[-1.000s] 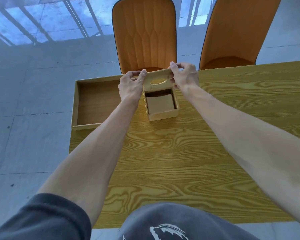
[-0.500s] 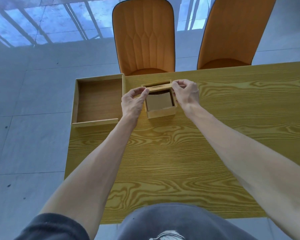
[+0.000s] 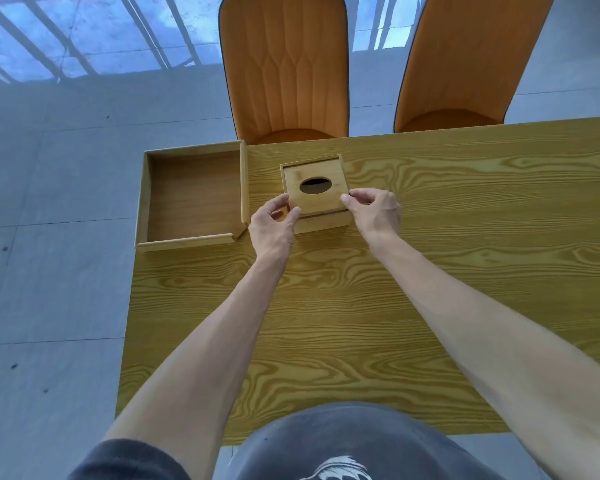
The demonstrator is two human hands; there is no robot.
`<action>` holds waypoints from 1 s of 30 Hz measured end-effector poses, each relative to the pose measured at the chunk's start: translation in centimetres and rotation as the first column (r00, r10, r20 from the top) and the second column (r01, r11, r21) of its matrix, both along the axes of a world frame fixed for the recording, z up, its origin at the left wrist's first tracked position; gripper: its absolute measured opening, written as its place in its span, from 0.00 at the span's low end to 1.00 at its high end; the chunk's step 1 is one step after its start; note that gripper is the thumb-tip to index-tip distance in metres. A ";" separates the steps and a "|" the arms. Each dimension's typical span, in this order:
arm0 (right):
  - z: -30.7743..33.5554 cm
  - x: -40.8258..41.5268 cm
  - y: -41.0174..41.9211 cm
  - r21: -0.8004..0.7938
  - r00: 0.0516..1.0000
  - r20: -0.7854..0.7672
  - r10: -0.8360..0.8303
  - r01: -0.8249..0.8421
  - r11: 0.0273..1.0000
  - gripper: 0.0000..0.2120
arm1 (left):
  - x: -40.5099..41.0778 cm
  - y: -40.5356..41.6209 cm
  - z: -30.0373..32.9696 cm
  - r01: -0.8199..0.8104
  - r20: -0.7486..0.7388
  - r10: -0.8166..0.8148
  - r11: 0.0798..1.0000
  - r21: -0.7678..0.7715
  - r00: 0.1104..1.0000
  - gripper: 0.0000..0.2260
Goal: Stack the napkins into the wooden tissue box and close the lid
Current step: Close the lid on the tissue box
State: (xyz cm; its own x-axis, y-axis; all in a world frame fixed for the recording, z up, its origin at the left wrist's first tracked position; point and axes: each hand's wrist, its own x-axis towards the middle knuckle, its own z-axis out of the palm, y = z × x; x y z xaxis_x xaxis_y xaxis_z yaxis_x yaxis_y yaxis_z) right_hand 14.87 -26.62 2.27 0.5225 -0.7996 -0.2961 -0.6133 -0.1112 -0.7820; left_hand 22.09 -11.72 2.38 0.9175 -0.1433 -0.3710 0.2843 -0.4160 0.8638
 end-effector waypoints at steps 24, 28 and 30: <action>-2.1 0.1 0.6 0.108 0.996 0.022 -0.082 0.079 0.991 0.20 | 1.3 0.4 -1.4 0.027 -0.098 -0.024 0.999 0.036 0.995 0.19; -1.5 0.1 0.4 0.112 0.999 -0.002 -0.042 0.042 0.993 0.19 | 2.1 0.6 -0.9 0.131 -0.095 -0.122 0.987 0.095 0.988 0.19; -0.9 0.0 0.2 0.111 0.999 -0.035 0.012 -0.008 0.994 0.18 | 2.8 0.9 -0.3 0.206 -0.126 -0.191 0.971 0.123 0.974 0.19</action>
